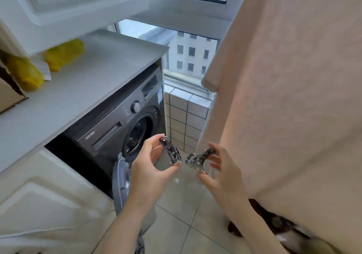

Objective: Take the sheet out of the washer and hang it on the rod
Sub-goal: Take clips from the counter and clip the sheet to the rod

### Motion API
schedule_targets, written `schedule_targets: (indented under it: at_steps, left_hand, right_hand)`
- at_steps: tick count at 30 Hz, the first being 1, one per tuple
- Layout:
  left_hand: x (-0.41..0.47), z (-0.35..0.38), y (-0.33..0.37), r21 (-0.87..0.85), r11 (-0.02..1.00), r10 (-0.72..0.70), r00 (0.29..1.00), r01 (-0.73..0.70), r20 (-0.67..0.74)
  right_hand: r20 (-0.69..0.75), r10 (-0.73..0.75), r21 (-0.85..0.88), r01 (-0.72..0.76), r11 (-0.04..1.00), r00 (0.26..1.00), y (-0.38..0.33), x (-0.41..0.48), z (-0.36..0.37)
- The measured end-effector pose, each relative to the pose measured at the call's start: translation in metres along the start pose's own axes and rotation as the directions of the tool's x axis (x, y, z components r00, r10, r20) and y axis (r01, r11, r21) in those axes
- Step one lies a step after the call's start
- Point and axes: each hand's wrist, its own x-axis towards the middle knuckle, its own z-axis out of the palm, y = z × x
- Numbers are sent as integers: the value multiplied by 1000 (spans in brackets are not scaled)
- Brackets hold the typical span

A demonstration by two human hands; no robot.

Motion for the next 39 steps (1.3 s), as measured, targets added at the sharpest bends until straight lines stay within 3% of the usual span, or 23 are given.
schedule_targets:
  at_steps: [11,18,24,34,39]
  left_hand:
    - [-48,147,43,-34,994,103,985,-100,138]
    - [-69,219,78,-22,992,129,979,-128,157]
    - [-55,248,124,13,963,265,957,-268,118]
    - [13,245,206,37,879,467,872,-476,145]
    - [48,234,247,37,826,553,822,-562,136]
  right_hand:
    - [-155,47,-64,-57,996,987,63,-51,-147]
    - [-129,3,-161,-24,987,992,88,-64,-238]
    - [-62,-101,-323,76,944,993,87,-42,-301]
    - [1,-362,-620,285,731,932,30,33,-369]
    - [45,-491,-801,325,503,870,-2,76,-394]
